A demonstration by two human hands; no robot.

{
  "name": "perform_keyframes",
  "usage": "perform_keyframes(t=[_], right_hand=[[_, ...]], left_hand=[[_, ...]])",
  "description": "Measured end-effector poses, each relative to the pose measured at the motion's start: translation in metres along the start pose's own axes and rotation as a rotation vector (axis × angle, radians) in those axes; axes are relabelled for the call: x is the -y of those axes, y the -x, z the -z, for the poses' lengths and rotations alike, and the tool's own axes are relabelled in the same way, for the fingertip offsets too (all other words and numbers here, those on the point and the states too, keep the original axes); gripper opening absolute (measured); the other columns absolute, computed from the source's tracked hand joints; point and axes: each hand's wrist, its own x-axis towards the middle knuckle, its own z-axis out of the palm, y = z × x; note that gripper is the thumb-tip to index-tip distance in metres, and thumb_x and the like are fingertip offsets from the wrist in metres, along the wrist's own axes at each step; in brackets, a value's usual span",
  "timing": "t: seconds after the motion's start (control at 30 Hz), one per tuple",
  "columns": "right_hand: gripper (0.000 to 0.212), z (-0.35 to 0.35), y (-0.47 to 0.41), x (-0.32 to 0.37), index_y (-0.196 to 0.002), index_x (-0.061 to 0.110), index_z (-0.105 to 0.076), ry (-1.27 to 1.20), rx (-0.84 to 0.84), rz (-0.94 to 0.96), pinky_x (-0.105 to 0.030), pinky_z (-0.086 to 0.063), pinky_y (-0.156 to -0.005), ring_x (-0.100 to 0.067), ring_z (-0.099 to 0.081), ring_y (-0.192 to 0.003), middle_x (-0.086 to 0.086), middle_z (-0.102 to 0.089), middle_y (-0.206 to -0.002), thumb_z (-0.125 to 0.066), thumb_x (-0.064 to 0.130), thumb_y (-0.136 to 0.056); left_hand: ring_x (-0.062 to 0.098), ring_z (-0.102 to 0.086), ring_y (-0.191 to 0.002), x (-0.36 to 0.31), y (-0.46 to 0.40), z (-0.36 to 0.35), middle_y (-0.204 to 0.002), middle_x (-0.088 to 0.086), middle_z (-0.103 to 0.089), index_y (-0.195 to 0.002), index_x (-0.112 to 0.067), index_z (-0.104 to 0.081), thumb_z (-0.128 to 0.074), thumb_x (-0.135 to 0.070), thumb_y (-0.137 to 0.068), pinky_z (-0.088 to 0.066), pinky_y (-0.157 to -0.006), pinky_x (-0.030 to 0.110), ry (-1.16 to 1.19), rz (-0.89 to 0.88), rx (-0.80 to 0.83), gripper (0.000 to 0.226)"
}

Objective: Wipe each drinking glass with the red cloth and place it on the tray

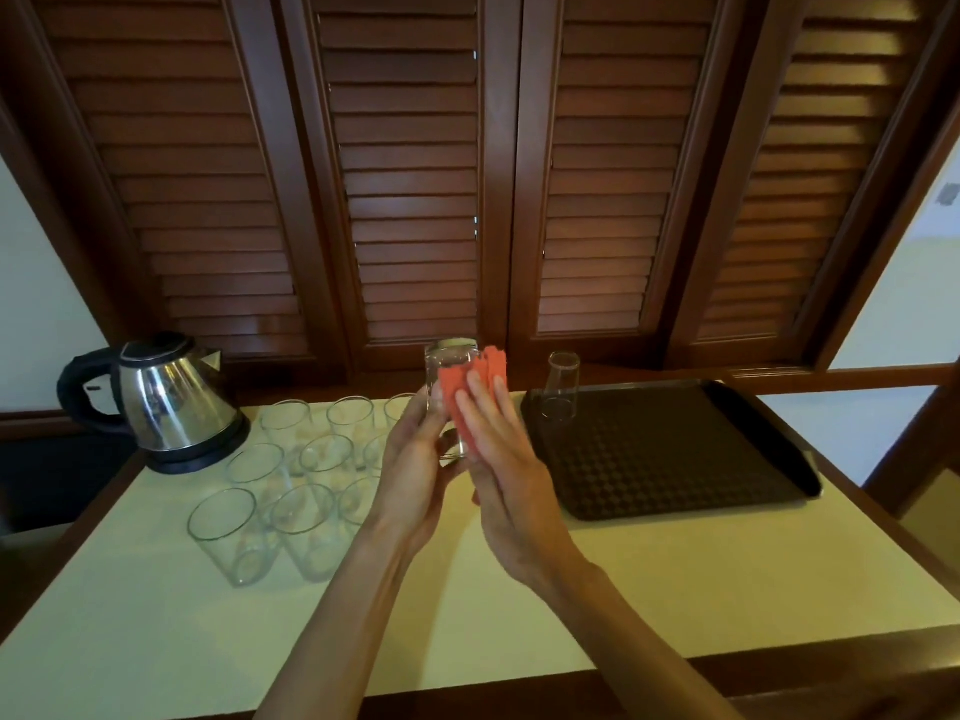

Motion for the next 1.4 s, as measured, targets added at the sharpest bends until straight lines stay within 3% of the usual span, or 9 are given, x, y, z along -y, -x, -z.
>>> perform_keyframes(t=[0.13, 0.3, 0.47, 0.6, 0.73, 0.97, 1.17, 1.3, 1.4], right_hand=[[0.053, 0.016, -0.023, 0.004, -0.158, 0.029, -0.014, -0.169, -0.072, -0.212, -0.047, -0.024, -0.125, -0.007, -0.012, -0.155, 0.017, -0.011, -0.166, -0.032, 0.036, -0.108], [0.057, -0.005, 0.011, 0.006, -0.158, 0.020, -0.025, -0.065, -0.015, -0.060, -0.038, -0.019, -0.126, -0.010, -0.011, -0.156, 0.016, -0.011, -0.168, -0.027, 0.046, -0.107], [0.050, 0.009, -0.015, 0.003, -0.158, 0.027, -0.024, -0.344, -0.141, -0.146, -0.062, -0.032, -0.117, -0.023, -0.026, -0.153, 0.023, -0.025, -0.162, -0.034, 0.025, -0.109], [0.056, -0.005, 0.013, 0.008, -0.157, 0.023, -0.029, -0.214, -0.069, -0.079, -0.056, -0.029, -0.121, -0.018, -0.020, -0.155, 0.013, -0.019, -0.167, -0.030, 0.047, -0.107], [0.053, 0.007, -0.012, 0.003, -0.158, 0.014, -0.028, -0.332, -0.139, -0.176, -0.063, -0.033, -0.116, -0.025, -0.026, -0.153, 0.012, -0.024, -0.165, -0.035, 0.033, -0.109], [0.047, 0.004, 0.001, 0.016, -0.155, 0.018, -0.031, -0.305, -0.092, -0.193, -0.018, -0.033, -0.116, -0.001, -0.022, -0.151, 0.000, -0.019, -0.167, -0.034, 0.023, -0.108], [0.052, -0.004, 0.017, 0.028, -0.155, 0.034, -0.028, -0.196, -0.095, -0.127, -0.045, -0.039, -0.117, -0.023, -0.032, -0.150, 0.015, -0.015, -0.167, -0.030, 0.050, -0.106], [0.052, 0.009, -0.003, 0.016, -0.157, 0.016, -0.025, -0.331, -0.155, -0.218, -0.011, -0.032, -0.112, 0.005, -0.025, -0.148, 0.005, -0.019, -0.167, -0.034, 0.033, -0.109], [0.051, 0.008, 0.001, 0.014, -0.158, 0.016, -0.024, -0.310, -0.131, -0.180, -0.013, -0.038, -0.106, 0.002, -0.038, -0.142, -0.002, -0.023, -0.166, -0.036, 0.019, -0.108]], left_hand=[[0.017, -0.072, -0.113, 0.007, 0.011, -0.008, -0.123, -0.001, -0.075, -0.137, -0.028, -0.064, -0.044, -0.043, -0.103, -0.057, -0.091, 0.040, -0.001, 0.070, 0.022, 0.042], [0.015, -0.067, -0.123, 0.001, 0.005, -0.003, -0.130, -0.004, -0.073, -0.137, -0.033, -0.064, -0.043, -0.063, -0.100, -0.056, -0.092, 0.034, -0.052, 0.028, 0.008, 0.052], [0.024, -0.071, -0.115, 0.005, 0.013, -0.006, -0.126, 0.007, -0.074, -0.135, -0.027, -0.066, -0.048, -0.048, -0.096, -0.058, -0.085, 0.035, -0.072, 0.016, 0.069, 0.048], [0.024, -0.068, -0.122, -0.006, 0.004, 0.000, -0.127, 0.006, -0.074, -0.137, -0.019, -0.065, -0.046, -0.047, -0.100, -0.054, -0.098, 0.041, -0.042, -0.036, -0.038, 0.050], [0.023, -0.068, -0.122, 0.006, 0.013, -0.006, -0.126, 0.001, -0.074, -0.133, -0.026, -0.066, -0.052, -0.055, -0.099, -0.053, -0.103, 0.049, -0.127, 0.007, -0.037, 0.046], [0.016, -0.072, -0.113, -0.005, 0.015, -0.003, -0.121, -0.006, -0.075, -0.134, -0.028, -0.066, -0.048, -0.054, -0.095, -0.061, -0.091, 0.037, -0.105, 0.022, -0.006, 0.051], [0.019, -0.072, -0.113, -0.014, 0.010, 0.000, -0.121, 0.002, -0.077, -0.131, -0.020, -0.069, -0.051, -0.044, -0.093, -0.059, -0.086, 0.033, -0.040, -0.051, -0.072, 0.049], [0.023, -0.071, -0.116, -0.001, 0.017, -0.006, -0.116, 0.003, -0.078, -0.130, -0.022, -0.069, -0.039, -0.038, -0.108, -0.055, -0.093, 0.037, -0.076, 0.055, -0.076, 0.041], [0.018, -0.075, -0.104, -0.001, 0.017, -0.010, -0.112, 0.005, -0.079, -0.126, -0.020, -0.070, -0.037, -0.044, -0.106, -0.058, -0.087, 0.033, -0.033, 0.076, -0.066, 0.045]])
